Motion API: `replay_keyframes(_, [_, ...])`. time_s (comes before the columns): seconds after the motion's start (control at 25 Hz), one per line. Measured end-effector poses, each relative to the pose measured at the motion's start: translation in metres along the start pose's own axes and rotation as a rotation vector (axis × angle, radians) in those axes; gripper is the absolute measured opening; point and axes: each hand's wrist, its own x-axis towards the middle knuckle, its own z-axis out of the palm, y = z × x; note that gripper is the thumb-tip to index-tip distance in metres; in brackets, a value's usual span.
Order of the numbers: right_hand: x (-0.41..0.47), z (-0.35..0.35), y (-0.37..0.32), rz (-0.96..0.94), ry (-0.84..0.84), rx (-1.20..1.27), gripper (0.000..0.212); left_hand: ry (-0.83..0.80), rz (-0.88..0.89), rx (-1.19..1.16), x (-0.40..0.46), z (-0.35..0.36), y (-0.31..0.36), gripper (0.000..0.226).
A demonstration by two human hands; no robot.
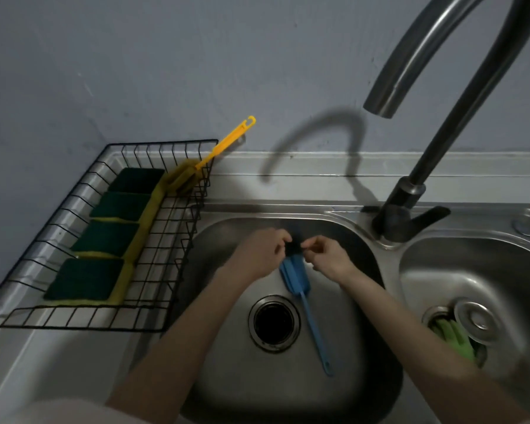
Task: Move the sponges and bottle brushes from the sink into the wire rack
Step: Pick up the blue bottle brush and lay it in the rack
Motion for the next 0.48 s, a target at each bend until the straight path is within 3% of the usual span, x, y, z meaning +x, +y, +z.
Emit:
replay_keyframes(0.08, [-0.003,0.003,0.025,0.053,0.003,-0.114,0.014,-0.045,-0.045,-0.036,-0.001,0.028,-0.007,0.032])
replay_keyframes(0.48, [-0.007,0.04,0.107,0.207,-0.162,-0.512,0.038,-0.327,0.038,0.133,0.02,0.113,-0.031,0.055])
